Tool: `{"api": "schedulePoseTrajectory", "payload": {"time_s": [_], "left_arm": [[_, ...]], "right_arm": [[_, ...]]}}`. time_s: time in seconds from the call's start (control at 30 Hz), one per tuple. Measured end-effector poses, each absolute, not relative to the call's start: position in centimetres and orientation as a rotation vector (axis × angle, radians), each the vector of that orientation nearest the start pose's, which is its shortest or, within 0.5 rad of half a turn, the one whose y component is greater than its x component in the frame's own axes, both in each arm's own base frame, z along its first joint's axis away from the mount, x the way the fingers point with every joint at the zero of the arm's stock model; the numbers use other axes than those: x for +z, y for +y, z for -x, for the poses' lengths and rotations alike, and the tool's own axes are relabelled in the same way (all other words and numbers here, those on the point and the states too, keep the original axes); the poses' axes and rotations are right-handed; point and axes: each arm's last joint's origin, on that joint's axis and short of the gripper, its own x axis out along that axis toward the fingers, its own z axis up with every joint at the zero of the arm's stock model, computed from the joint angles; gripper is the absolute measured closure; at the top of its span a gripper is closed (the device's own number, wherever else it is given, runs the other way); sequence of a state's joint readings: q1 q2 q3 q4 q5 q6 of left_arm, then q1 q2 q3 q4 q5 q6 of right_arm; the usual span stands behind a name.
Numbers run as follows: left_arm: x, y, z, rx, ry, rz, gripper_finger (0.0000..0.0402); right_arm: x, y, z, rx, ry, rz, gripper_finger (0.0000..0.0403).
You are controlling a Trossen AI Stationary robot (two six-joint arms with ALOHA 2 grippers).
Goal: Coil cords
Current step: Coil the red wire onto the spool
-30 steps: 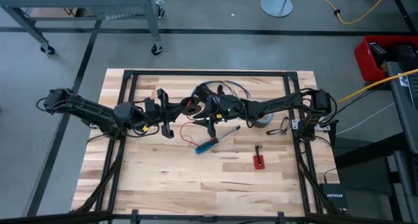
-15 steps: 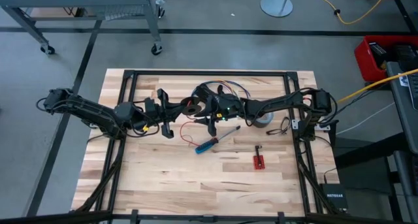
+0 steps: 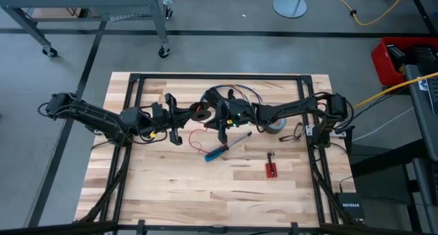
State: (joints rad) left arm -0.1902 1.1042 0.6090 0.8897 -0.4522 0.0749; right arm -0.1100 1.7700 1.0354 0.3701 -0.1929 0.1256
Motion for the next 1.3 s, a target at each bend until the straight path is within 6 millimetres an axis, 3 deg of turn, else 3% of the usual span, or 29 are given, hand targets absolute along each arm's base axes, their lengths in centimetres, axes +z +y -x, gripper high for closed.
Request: {"api": "schedulePoseTrajectory", "payload": {"time_s": [0.27, 0.7, 1.03, 1.3], "left_arm": [[30.7, -3.1, -23.2, 0.295, -0.311, 0.037, 0.0401], [29.6, -3.0, -23.4, 0.377, -0.191, 0.007, 0.0401], [28.7, -2.6, -23.4, 0.481, -0.098, -0.019, 0.0401], [28.5, -2.5, -23.4, 0.518, -0.072, -0.030, 0.0401]], "right_arm": [[22.2, -4.8, -36.1, -0.061, 0.494, -0.118, 0.0395], [28.2, -5.7, -31.7, -0.292, 0.449, 0.037, 0.0396], [31.9, -5.2, -29.4, -0.274, 0.309, 0.027, 0.0396], [33.3, -4.9, -28.2, -0.246, 0.258, 0.019, 0.0396]]}}
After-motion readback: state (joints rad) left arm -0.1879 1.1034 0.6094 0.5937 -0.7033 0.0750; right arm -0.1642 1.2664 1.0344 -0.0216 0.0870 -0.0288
